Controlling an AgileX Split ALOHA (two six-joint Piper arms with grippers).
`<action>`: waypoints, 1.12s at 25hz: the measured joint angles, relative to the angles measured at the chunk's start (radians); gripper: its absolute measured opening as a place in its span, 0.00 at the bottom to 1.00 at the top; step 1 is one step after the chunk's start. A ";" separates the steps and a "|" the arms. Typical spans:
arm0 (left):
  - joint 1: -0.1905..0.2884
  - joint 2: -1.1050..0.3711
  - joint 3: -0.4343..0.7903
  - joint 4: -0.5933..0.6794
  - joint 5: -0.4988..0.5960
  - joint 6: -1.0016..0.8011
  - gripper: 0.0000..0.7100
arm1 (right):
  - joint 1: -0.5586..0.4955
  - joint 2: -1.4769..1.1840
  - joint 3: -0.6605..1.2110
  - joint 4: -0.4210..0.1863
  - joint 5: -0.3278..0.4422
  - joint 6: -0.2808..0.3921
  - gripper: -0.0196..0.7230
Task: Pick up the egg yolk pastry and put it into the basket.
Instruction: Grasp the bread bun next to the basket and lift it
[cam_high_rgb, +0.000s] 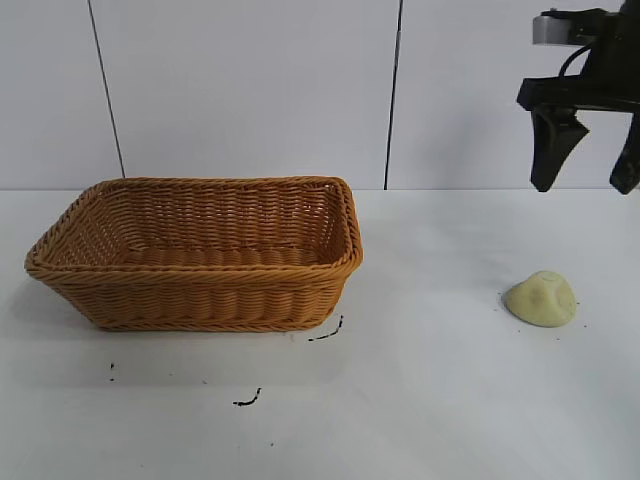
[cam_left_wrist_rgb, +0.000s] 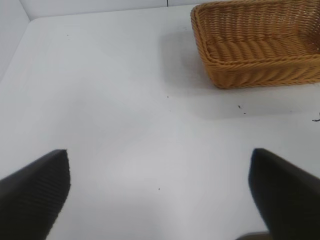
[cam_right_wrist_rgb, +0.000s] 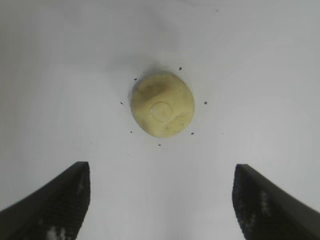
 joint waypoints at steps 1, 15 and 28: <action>0.000 0.000 0.000 0.000 0.000 0.000 0.98 | 0.000 0.009 0.000 -0.015 -0.005 0.005 0.93; 0.000 0.000 0.000 0.000 0.000 0.000 0.98 | 0.000 0.208 0.000 -0.054 -0.087 0.069 0.94; 0.000 0.000 0.000 0.000 0.000 0.000 0.98 | 0.000 0.258 0.000 -0.054 -0.102 0.097 0.70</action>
